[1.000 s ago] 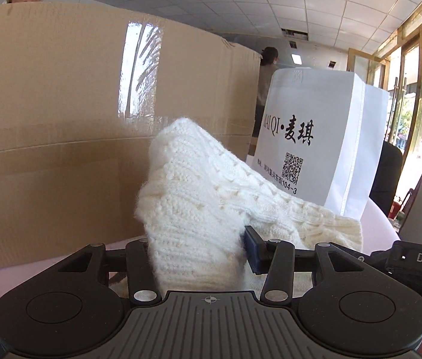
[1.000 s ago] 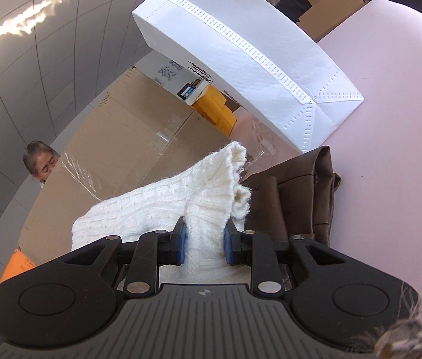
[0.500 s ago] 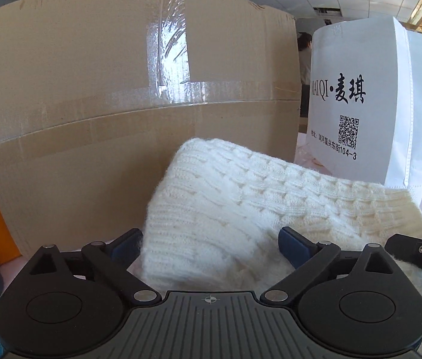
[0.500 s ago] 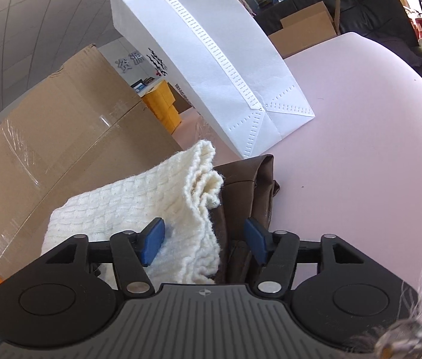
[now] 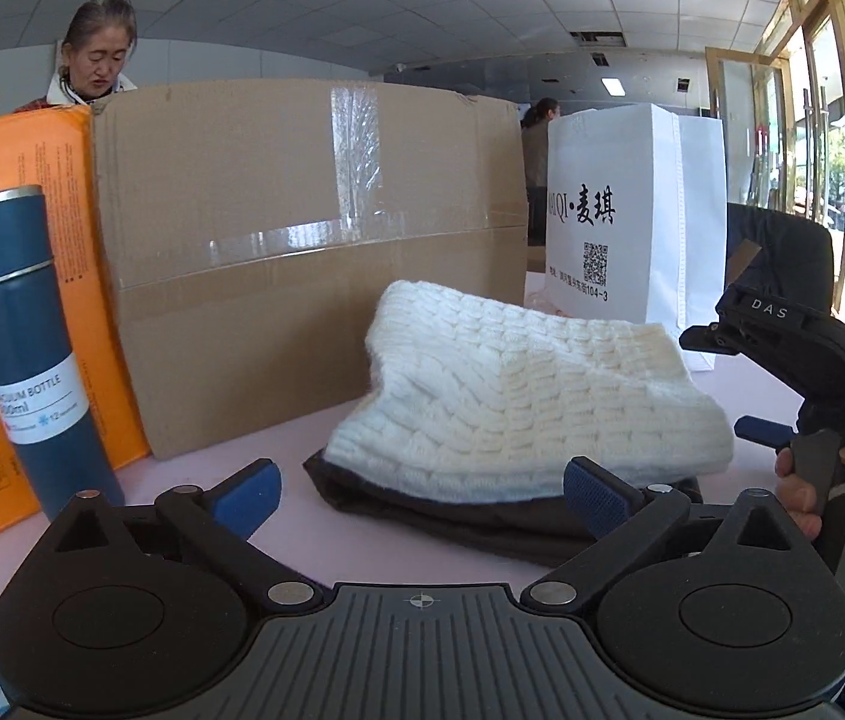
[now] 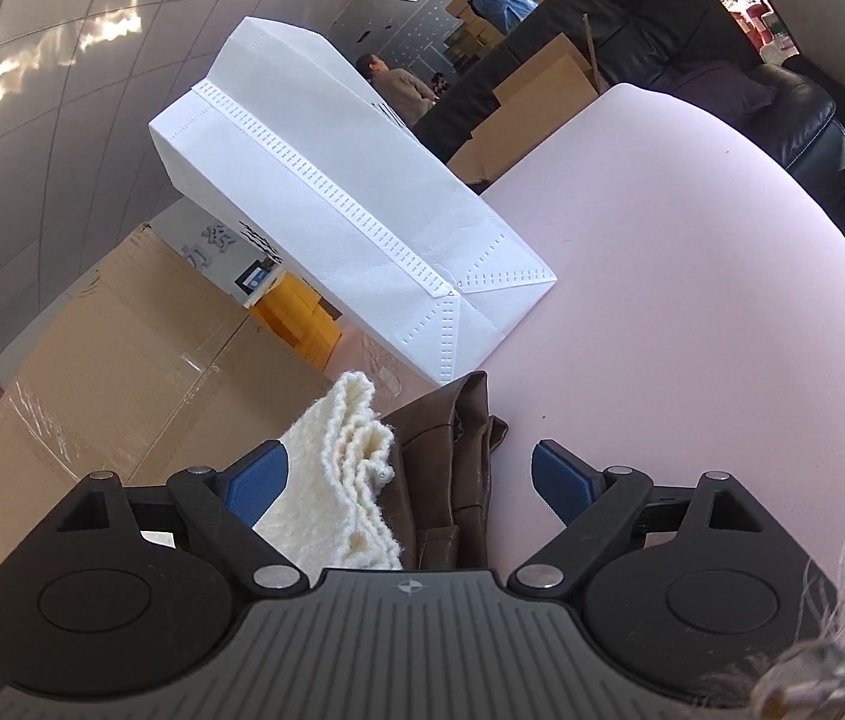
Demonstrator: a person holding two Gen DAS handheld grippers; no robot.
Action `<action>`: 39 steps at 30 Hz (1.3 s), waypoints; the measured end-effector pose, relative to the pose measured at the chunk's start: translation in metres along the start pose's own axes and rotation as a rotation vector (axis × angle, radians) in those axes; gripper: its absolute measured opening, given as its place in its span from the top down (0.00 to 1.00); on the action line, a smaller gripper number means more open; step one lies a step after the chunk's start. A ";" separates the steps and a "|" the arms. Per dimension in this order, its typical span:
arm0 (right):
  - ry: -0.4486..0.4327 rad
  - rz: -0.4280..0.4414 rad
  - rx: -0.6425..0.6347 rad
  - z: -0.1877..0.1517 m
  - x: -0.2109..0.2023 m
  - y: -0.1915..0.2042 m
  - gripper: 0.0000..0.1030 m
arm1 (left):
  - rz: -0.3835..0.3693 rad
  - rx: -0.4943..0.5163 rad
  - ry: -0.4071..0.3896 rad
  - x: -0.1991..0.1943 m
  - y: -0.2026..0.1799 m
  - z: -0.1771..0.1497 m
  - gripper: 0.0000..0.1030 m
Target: Fold clothes
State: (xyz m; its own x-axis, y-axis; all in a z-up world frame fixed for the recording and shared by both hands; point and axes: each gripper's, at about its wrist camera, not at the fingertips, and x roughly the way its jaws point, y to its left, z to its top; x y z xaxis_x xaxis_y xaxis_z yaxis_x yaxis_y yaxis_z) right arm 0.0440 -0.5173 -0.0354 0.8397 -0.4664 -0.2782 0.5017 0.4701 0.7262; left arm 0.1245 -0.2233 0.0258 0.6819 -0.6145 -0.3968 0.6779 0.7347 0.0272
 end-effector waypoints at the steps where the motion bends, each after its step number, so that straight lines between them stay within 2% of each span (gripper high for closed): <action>1: -0.015 0.002 -0.016 -0.001 -0.005 0.002 0.11 | 0.006 -0.014 0.004 -0.009 0.005 -0.004 0.01; 7: -0.028 0.008 -0.189 -0.022 -0.046 0.030 0.08 | 0.054 -0.109 0.033 -0.039 0.033 -0.022 0.01; 9: -0.018 -0.020 -0.261 -0.035 -0.065 0.042 0.07 | 0.068 -0.118 0.030 -0.048 0.039 -0.028 0.01; 12: 0.036 -0.066 -0.355 -0.058 -0.090 0.059 0.07 | 0.072 -0.094 0.028 -0.058 0.044 -0.038 0.01; 15: 0.126 -0.043 -0.430 -0.083 -0.109 0.074 0.07 | 0.067 -0.094 0.009 -0.071 0.053 -0.045 0.01; 19: 0.238 -0.060 -0.493 -0.117 -0.123 0.093 0.07 | 0.073 -0.120 -0.003 -0.080 0.065 -0.053 0.01; 21: 0.242 -0.076 -0.515 -0.131 -0.129 0.100 0.07 | 0.087 -0.110 -0.024 -0.085 0.067 -0.056 0.00; 25: 0.187 -0.114 -0.561 -0.150 -0.139 0.110 0.05 | 0.141 -0.081 -0.072 -0.093 0.071 -0.063 0.00; 29: 0.124 -0.156 -0.581 -0.157 -0.149 0.114 0.00 | 0.138 -0.105 -0.120 -0.099 0.076 -0.064 0.00; 35: 0.077 -0.196 -0.589 -0.161 -0.156 0.116 0.00 | 0.140 -0.081 -0.144 -0.100 0.070 -0.066 0.00; 39: 0.039 -0.158 -0.591 -0.162 -0.162 0.117 0.00 | 0.139 -0.069 -0.151 -0.100 0.067 -0.067 0.00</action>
State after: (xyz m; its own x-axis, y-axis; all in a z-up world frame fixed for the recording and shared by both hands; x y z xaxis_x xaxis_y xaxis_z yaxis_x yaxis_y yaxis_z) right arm -0.0001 -0.2653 -0.0074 0.7469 -0.5422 -0.3849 0.6422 0.7384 0.2059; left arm 0.0834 -0.0929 0.0061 0.8046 -0.5382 -0.2511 0.5576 0.8301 0.0076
